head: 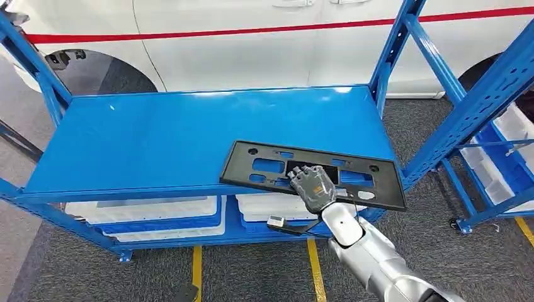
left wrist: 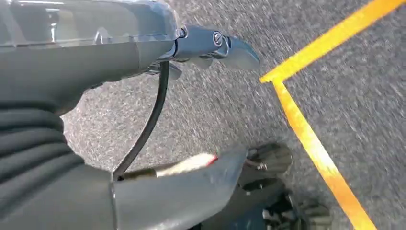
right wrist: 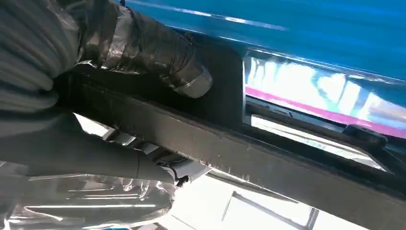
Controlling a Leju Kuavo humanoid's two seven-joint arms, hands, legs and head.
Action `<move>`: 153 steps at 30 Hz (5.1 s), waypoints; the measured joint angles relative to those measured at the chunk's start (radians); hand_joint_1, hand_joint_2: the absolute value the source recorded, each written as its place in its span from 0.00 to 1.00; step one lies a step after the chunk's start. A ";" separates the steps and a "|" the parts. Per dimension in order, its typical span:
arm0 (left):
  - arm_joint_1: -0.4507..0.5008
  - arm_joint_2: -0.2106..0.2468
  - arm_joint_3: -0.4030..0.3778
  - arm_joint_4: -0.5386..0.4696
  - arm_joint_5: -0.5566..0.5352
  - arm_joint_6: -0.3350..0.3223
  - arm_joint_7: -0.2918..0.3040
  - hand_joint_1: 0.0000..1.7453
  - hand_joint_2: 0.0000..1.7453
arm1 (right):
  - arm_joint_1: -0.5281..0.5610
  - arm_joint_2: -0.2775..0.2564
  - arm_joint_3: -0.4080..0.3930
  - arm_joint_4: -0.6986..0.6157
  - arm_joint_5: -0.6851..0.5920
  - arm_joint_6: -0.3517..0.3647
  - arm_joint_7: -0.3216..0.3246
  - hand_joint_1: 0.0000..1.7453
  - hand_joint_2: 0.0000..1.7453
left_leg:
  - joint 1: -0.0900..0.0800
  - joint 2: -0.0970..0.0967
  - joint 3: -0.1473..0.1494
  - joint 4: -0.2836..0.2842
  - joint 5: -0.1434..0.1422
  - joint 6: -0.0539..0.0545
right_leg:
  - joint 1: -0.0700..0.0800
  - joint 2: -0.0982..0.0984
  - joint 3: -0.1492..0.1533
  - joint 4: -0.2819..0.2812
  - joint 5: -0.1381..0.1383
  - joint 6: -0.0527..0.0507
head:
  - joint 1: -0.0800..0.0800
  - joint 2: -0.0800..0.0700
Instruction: Take the parts from the cabinet and place them on the table.
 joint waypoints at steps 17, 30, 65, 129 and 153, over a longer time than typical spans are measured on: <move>-0.005 -0.010 -0.003 0.000 -0.054 0.113 0.018 0.00 1.00 | 0.016 -0.016 -0.016 -0.024 0.023 0.000 0.015 1.00 1.00 | 0.000 -0.001 -0.001 0.001 0.000 0.000 | 0.000 -0.001 0.000 0.000 0.000 0.000 | 0.000 0.000; -0.007 -0.013 -0.003 0.000 -0.051 0.109 0.015 0.00 1.00 | 0.023 -0.023 -0.017 -0.038 0.044 0.000 0.034 1.00 1.00 | 0.000 -0.001 -0.001 0.001 0.000 0.000 | 0.000 -0.001 0.000 0.000 0.000 0.000 | 0.000 0.000; -0.006 -0.014 0.025 0.000 -0.067 0.037 0.001 0.00 1.00 | -0.064 -0.172 0.248 -0.400 0.060 0.000 0.323 1.00 1.00 | -0.001 -0.005 -0.010 0.010 -0.003 0.003 | -0.002 -0.006 -0.004 0.000 0.001 0.003 | 0.000 0.000; -0.016 -0.011 0.065 -0.003 -0.129 0.036 0.003 0.00 1.00 | -0.001 -0.195 0.138 -0.487 0.059 0.002 0.142 1.00 1.00 | -0.005 -0.017 -0.001 0.087 -0.042 -0.005 | 0.000 0.001 -0.080 0.049 0.024 -0.017 | -0.003 0.000; -0.005 -0.006 0.080 -0.003 -0.150 0.036 0.010 0.00 1.00 | 0.032 -0.204 0.106 -0.483 0.059 0.002 0.171 1.00 1.00 | 0.000 -0.013 -0.217 0.247 -0.094 -0.022 | -0.006 0.002 0.029 0.004 -0.034 -0.035 | -0.003 0.000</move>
